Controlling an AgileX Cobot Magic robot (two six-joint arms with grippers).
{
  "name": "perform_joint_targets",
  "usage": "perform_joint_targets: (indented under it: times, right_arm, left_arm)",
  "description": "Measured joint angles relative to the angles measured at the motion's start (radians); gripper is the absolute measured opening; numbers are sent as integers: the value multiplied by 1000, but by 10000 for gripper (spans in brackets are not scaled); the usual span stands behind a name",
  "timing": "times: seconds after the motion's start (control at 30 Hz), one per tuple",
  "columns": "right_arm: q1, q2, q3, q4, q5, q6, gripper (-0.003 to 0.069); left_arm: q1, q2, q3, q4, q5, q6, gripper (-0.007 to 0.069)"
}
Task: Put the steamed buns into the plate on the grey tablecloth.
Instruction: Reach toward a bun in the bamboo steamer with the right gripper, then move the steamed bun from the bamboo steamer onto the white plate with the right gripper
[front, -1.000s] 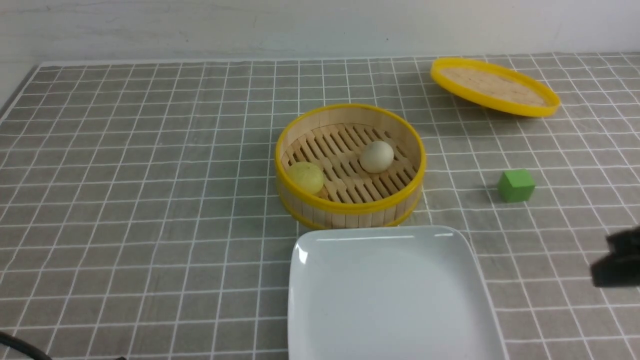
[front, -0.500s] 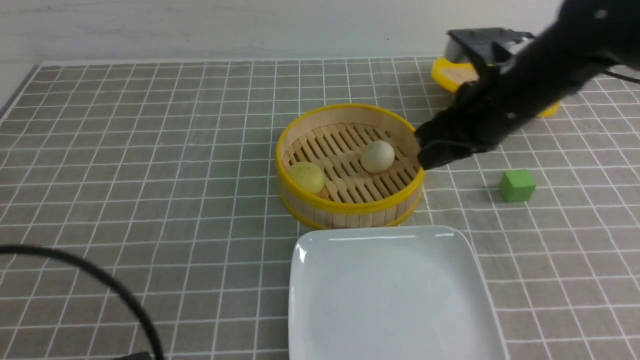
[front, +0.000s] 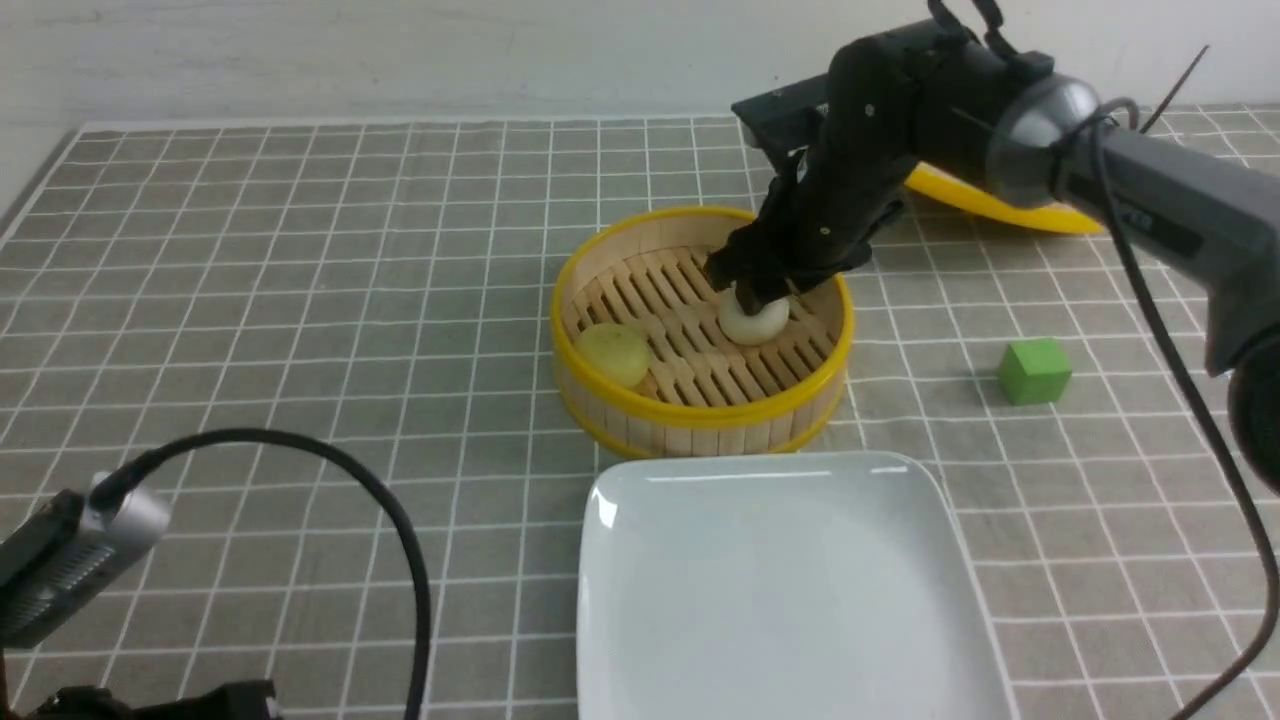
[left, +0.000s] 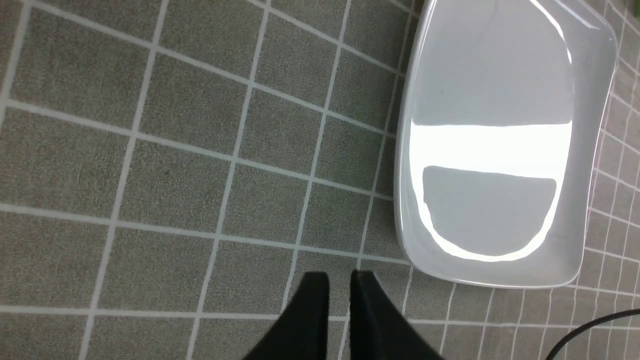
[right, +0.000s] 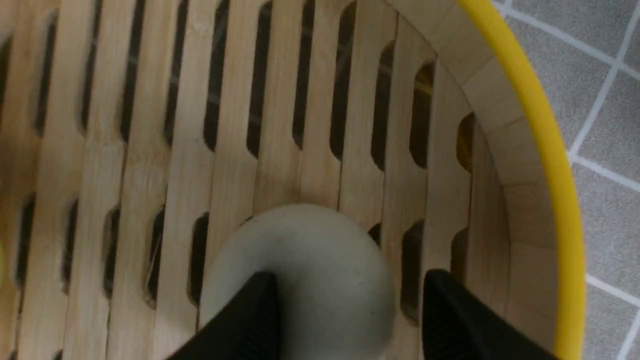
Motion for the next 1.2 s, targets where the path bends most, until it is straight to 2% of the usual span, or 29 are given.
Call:
perform_joint_targets:
  times: [0.03, 0.07, 0.1, 0.17, 0.2, 0.23, 0.3, 0.47, 0.63, 0.67, 0.7, 0.8, 0.9, 1.03, 1.07, 1.1, 1.2]
  right_arm:
    - [0, 2, -1, 0, -2, 6, 365]
    - [1, 8, -3, 1, -3, 7, 323]
    - [1, 11, -4, 2, -4, 8, 271]
    - [1, 4, -4, 7, 5, 9, 115]
    - [1, -6, -4, 9, 16, 9, 67]
    - [1, -21, -4, 14, 36, 9, 29]
    - [1, -58, -4, 19, 81, 6, 11]
    - [1, -282, -3, 33, 274, 0, 11]
    - [2, -505, 78, 134, 318, 34, 11]
    - [13, -574, 167, 183, 323, 36, 11]
    - [13, -582, 180, 188, 323, 37, 11]
    - [69, -669, 447, 236, 322, 40, 13]
    - [125, -679, 691, 246, 219, 43, 25]
    - [157, -673, 915, 249, -24, 43, 62]
    - [157, -674, 923, 249, -24, 43, 67]
    - [158, -672, 955, 249, -73, 43, 90]
    - [158, -665, 995, 246, -122, 43, 228]
  left_arm:
    - [0, 0, 0, 1, 0, 0, 107]
    - [0, 0, 0, 2, 0, 0, 114]
    - [0, 0, 0, 3, 0, 0, 120]
    - [0, 0, 0, 5, 0, 0, 127]
    - [0, 0, 0, 6, 0, 0, 128]
    - [0, 0, 0, 7, 0, 0, 129]
    - [0, 0, 0, 8, 0, 0, 132]
    - [0, 0, 0, 12, -4, 1, 142]
    - [0, 0, 0, 14, -17, 1, 147]
    - [0, 0, 0, 19, -21, 1, 150]
    - [0, 0, 0, 22, -21, 1, 150]
    - [0, 0, 0, 69, -23, 3, 158]
    - [0, 0, 0, 102, -30, 3, 161]
    - [0, 0, 0, 123, -52, 3, 165]
    - [0, 0, 0, 123, -52, 3, 165]
    - [0, 0, 0, 123, -59, 3, 167]
    - [0, 0, 0, 100, -95, 3, 175]
